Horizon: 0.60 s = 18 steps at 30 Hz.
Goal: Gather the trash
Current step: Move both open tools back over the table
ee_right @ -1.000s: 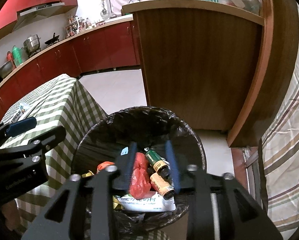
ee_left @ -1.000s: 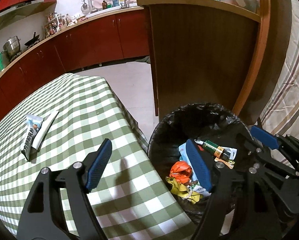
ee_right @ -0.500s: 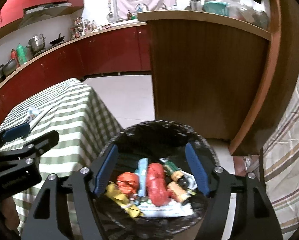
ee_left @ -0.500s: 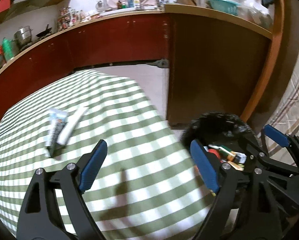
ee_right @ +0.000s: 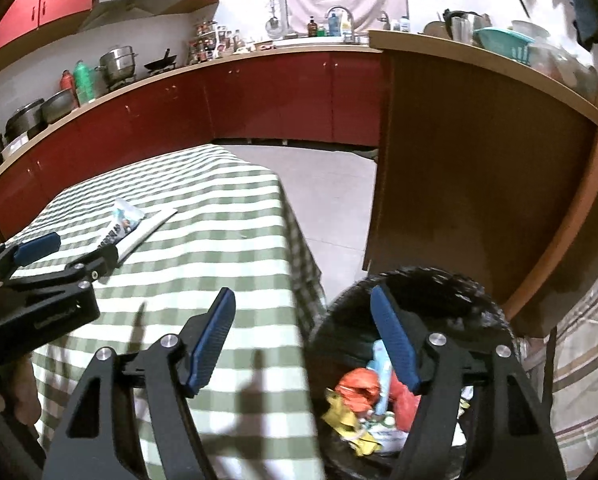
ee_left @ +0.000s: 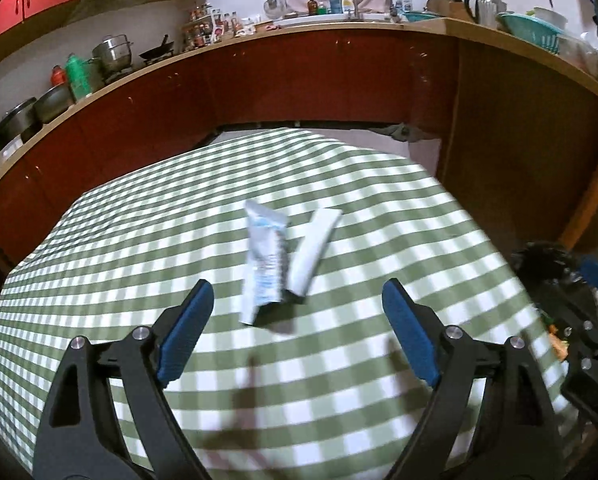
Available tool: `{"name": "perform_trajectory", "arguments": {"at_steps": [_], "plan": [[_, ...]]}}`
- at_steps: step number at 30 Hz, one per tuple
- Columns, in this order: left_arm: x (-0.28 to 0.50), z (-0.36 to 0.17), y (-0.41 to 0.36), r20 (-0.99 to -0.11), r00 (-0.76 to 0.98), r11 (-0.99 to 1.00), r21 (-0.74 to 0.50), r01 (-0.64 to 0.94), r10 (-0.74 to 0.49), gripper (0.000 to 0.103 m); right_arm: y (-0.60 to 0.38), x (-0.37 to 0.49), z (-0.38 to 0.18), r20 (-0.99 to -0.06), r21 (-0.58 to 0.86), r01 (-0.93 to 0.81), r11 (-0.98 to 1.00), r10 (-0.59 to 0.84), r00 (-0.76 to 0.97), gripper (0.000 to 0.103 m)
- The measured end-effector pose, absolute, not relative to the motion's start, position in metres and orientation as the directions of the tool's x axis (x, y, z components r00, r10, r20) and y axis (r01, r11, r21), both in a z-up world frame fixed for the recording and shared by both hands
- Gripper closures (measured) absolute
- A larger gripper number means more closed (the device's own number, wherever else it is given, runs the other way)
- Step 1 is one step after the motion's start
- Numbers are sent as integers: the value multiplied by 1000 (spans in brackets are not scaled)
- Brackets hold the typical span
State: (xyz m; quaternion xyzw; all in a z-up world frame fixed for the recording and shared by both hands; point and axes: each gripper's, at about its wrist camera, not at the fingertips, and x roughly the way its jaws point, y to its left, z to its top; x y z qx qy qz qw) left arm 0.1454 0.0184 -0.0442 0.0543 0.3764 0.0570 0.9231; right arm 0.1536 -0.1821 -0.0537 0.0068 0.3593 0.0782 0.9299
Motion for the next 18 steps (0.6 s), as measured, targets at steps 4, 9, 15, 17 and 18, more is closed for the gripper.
{"name": "perform_trajectory", "arguments": {"at_steps": [4,9,15,17,18], "plan": [[152,-48,33,-693,702,985,151,-79,163,19,-167,167,-56,-681,80,-157,984,169,713,35],[160,-53,45,-700,698,987,139,-74,151,20,-150,182,-58,-692,91,-168,982,184,698,35],[165,-57,49,-707,700,992,122,-16,99,48,-134,192,-57,-692,95,-191,977,203,693,35],[167,-60,51,-714,696,994,112,-2,82,61,-128,194,-56,-692,95,-200,975,209,691,35],[167,-61,51,-716,694,994,108,3,75,64,-125,194,-56,-693,95,-205,974,212,689,35]]}}
